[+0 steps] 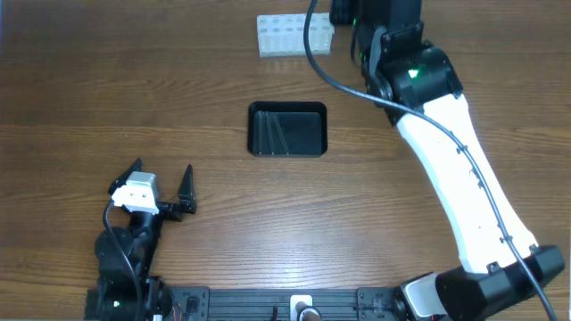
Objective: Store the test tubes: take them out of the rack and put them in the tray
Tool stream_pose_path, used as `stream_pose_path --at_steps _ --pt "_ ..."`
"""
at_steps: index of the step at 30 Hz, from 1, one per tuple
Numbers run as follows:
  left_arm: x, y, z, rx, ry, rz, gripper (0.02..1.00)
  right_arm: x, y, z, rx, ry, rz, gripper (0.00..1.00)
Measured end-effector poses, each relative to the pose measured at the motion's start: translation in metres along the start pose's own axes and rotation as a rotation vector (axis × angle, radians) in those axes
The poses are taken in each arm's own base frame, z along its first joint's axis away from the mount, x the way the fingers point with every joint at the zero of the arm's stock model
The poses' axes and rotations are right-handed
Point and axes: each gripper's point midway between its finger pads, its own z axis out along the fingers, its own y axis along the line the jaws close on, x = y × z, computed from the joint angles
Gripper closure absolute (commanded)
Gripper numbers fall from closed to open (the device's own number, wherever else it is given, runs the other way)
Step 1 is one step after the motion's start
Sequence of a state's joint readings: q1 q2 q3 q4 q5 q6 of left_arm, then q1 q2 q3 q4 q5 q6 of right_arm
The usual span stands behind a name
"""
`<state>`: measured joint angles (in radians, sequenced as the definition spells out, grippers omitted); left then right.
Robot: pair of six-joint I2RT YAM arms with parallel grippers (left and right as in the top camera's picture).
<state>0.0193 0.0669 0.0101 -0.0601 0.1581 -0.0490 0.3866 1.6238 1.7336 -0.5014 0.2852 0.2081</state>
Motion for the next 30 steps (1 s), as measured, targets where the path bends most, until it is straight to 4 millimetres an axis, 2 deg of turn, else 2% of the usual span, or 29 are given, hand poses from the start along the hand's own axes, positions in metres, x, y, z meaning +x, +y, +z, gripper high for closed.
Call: stream_pose_path --at_steps 2,3,4,8,14,18,23,30 --pt "0.000 0.000 0.000 0.000 0.000 0.000 0.018 0.031 0.004 -0.001 -0.009 0.119 -0.009 0.943" --pt "0.000 0.000 0.000 0.000 0.000 0.000 0.018 0.056 0.006 0.001 -0.014 0.214 -0.017 0.952" --pt "0.000 0.000 0.000 0.000 0.000 0.000 0.018 0.068 0.008 0.003 -0.016 0.255 -0.022 0.952" --pt "0.000 0.000 0.000 0.000 0.000 0.000 0.018 0.153 0.014 0.020 -0.037 0.549 -0.040 0.952" --pt "0.000 0.000 0.000 0.000 0.000 0.000 0.018 0.250 0.017 0.048 -0.021 0.827 -0.056 0.947" --pt "0.000 0.000 0.000 0.000 0.000 0.000 0.018 0.274 0.022 0.058 -0.021 0.876 -0.055 0.932" --pt "0.000 0.000 0.000 0.000 0.000 0.000 0.018 0.284 0.032 0.067 -0.035 0.876 -0.049 0.915" --pt "0.000 0.000 0.000 0.000 0.000 0.000 0.018 0.303 0.032 0.073 -0.010 0.915 -0.022 0.917"
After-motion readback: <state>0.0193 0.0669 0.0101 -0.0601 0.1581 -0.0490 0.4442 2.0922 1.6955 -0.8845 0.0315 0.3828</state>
